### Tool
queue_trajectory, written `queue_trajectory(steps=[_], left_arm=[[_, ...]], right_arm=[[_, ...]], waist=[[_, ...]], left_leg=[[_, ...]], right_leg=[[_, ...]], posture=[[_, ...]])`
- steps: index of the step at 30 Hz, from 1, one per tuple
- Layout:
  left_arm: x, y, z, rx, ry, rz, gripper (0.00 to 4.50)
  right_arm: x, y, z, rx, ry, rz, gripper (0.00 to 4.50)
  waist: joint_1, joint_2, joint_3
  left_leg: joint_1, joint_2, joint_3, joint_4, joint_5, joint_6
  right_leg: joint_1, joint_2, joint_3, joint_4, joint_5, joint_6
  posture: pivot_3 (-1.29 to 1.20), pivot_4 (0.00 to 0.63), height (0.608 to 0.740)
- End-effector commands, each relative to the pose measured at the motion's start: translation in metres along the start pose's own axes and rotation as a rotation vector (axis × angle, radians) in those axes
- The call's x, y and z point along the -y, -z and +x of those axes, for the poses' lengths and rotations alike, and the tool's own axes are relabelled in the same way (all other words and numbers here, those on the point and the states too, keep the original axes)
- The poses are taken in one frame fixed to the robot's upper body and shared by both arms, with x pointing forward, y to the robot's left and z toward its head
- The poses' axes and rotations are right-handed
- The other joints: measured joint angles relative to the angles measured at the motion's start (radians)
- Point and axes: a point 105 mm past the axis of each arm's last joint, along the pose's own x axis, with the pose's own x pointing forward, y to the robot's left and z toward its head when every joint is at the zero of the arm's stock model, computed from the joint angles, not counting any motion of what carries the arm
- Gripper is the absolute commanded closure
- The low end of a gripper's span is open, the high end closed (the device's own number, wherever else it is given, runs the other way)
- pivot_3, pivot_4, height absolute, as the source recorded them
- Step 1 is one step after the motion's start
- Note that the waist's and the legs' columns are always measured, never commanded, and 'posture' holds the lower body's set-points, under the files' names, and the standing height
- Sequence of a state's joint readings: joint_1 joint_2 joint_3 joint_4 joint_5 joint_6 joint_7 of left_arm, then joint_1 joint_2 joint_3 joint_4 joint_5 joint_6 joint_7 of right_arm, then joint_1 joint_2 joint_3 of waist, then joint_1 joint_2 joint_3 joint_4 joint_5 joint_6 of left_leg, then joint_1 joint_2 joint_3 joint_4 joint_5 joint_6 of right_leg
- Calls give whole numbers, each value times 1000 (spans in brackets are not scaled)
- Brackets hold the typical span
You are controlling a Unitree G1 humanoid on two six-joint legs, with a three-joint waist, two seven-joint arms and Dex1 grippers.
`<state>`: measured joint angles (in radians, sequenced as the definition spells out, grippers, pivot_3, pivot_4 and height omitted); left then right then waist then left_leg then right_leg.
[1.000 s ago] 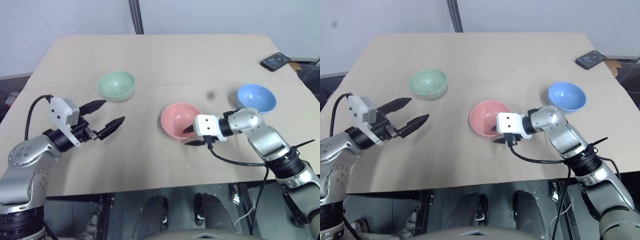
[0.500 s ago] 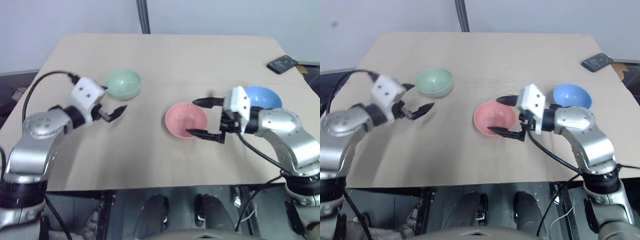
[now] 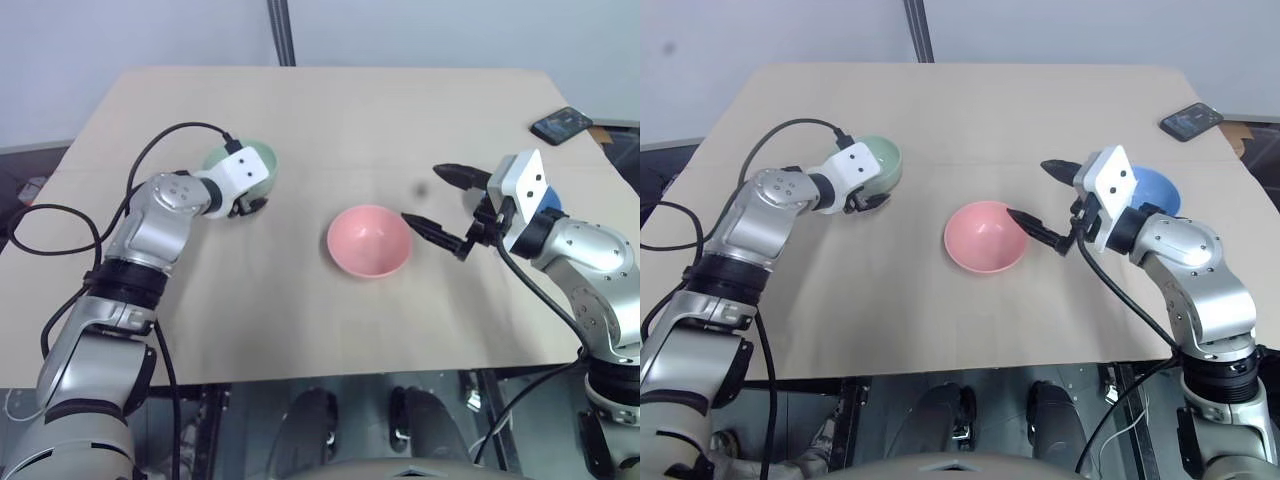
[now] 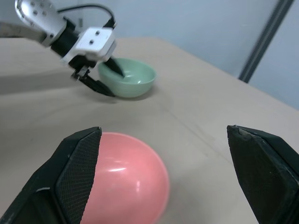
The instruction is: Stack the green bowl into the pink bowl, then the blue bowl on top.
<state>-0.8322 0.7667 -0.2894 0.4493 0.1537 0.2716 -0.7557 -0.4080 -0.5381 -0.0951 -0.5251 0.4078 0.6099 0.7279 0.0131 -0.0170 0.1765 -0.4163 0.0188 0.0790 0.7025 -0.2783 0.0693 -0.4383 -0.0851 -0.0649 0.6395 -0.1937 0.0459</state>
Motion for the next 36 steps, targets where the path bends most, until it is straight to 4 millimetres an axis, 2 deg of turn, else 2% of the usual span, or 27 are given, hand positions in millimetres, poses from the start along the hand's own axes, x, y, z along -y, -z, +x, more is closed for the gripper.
queue_trajectory(steps=[1,2,4,7,9,12,15,19,22,25,28,29,30,32,33,36], left_arm=[[-8,-10,-1,28,-10,37,3184],[-7,-10,0,34,-2,35,3895],[-5,-18,-1,76,22,27,4434],[2,-42,-8,197,83,6,4434],[15,-67,-21,325,161,33,4434],[50,-112,-51,561,318,145,4434],[78,-143,-78,795,436,207,4434],[110,-151,-93,877,637,327,4434],[116,-149,-96,900,731,387,4434],[113,-143,-91,854,784,373,3358],[110,-136,-87,817,771,387,2053],[109,-135,-85,810,762,387,1834],[107,-134,-84,806,747,385,1145],[101,-137,-83,817,682,368,277],[95,-140,-83,841,627,350,64],[76,-150,-89,939,520,123,64]], right_arm=[[0,-17,-7,55,19,-34,0],[0,-17,-7,58,21,-30,0],[0,-17,-8,60,26,-25,0],[3,-16,-10,55,43,-23,0],[6,-14,-13,46,64,-26,0],[14,-9,-22,25,122,-31,0],[21,-4,-31,-3,182,-46,0],[25,0,-35,-25,228,-67,0],[26,4,-39,-45,257,-79,0],[27,7,-43,-57,285,-72,0],[28,14,-47,-83,301,-68,0],[29,16,-48,-94,307,-69,0],[32,20,-49,-114,318,-71,0],[40,30,-52,-163,346,-79,0],[45,37,-53,-200,364,-85,0],[63,56,-55,-293,404,-104,0]], waist=[[0,0,0],[0,0,0],[0,0,0],[2,0,0],[2,-1,0],[0,-1,0],[2,0,0],[0,0,0],[-2,0,0],[0,0,0],[1,0,0],[1,0,0],[1,0,0],[1,0,0],[1,0,0],[0,0,0]], left_leg=[[0,0,0,0,0,0],[0,1,0,0,0,0],[0,2,0,0,0,0],[0,2,0,0,0,0],[-1,2,-1,1,0,0],[-1,2,-1,1,0,1],[-1,3,-1,1,0,1],[0,2,-1,2,0,1],[2,2,1,2,0,1],[2,2,1,2,0,1],[2,2,1,2,0,1],[1,2,1,2,0,1],[1,2,1,2,-1,1],[1,2,0,2,-1,1],[1,2,0,2,-1,1],[1,2,0,2,-1,1]], right_leg=[[0,0,0,0,0,0],[0,0,0,0,0,0],[0,0,0,0,0,0],[0,0,0,0,0,0],[0,-1,0,0,0,0],[0,-1,0,0,0,0],[0,-1,0,0,0,0],[1,-1,0,1,0,0],[1,1,2,2,0,0],[1,1,2,2,0,0],[1,1,2,1,0,0],[1,0,2,1,0,0],[1,0,2,1,0,0],[1,0,2,1,0,0],[1,0,2,1,0,0],[1,0,2,1,0,0]], posture=[[0,150,740],[0,150,740],[0,150,740],[0,150,740],[0,150,740],[0,150,740],[0,150,740],[0,150,740],[0,150,740],[0,150,740],[0,150,740],[0,150,740],[0,150,740],[0,150,740],[0,150,740],[0,150,740]])
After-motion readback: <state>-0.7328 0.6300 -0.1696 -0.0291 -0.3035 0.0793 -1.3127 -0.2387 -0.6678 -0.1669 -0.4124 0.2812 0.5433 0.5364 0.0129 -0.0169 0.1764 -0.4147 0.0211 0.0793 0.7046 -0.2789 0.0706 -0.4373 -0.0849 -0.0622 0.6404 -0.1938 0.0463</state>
